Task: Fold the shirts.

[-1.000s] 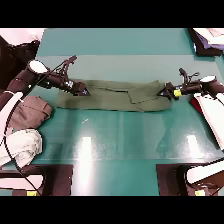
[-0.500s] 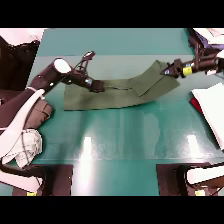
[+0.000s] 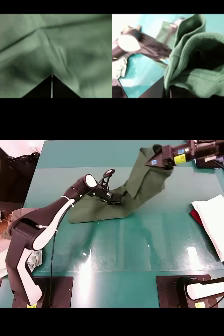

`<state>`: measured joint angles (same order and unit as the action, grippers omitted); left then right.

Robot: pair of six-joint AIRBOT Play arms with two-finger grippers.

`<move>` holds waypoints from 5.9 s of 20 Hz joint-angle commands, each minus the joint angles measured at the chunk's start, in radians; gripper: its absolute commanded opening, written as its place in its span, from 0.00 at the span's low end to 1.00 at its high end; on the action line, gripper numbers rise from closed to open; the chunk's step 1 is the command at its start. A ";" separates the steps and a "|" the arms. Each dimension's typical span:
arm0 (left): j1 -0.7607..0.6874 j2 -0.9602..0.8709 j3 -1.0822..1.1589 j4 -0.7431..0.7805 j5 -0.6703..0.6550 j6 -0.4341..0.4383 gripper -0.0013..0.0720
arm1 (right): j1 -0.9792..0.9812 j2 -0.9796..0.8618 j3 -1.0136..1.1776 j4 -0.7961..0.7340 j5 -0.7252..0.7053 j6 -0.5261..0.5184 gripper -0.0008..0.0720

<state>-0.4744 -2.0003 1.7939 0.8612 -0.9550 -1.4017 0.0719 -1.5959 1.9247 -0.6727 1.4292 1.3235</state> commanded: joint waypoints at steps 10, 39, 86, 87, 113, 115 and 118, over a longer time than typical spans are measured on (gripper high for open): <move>0.135 0.032 0.177 0.216 -0.251 -0.016 0.05 | 0.229 -0.077 0.038 -0.060 -0.141 0.022 0.03; 0.469 0.376 0.235 0.410 -0.504 -0.012 0.05 | 0.208 -0.306 -0.018 -0.184 -0.080 -0.011 0.72; 0.467 0.376 0.197 0.256 -0.542 -0.004 0.05 | -0.868 0.359 -0.499 -0.296 -0.269 -0.030 0.03; 0.467 0.376 0.197 0.256 -0.535 -0.004 0.05 | -0.883 0.373 -0.499 -0.295 -0.271 -0.030 0.03; 0.467 0.376 0.197 0.256 -0.512 0.048 0.05 | -0.925 0.458 -0.551 -1.146 0.205 0.188 0.64; 0.467 0.376 0.197 0.256 -0.512 0.048 0.05 | -0.946 0.458 -0.573 -1.110 0.209 0.225 0.63; 0.467 0.376 0.197 0.256 -0.507 0.048 0.05 | -0.922 0.458 -0.572 -0.907 0.167 0.258 0.63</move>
<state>-0.0067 -1.6245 1.9915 1.1172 -1.4658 -1.3537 -0.8623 -1.1378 1.3724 -1.7012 1.6199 1.5501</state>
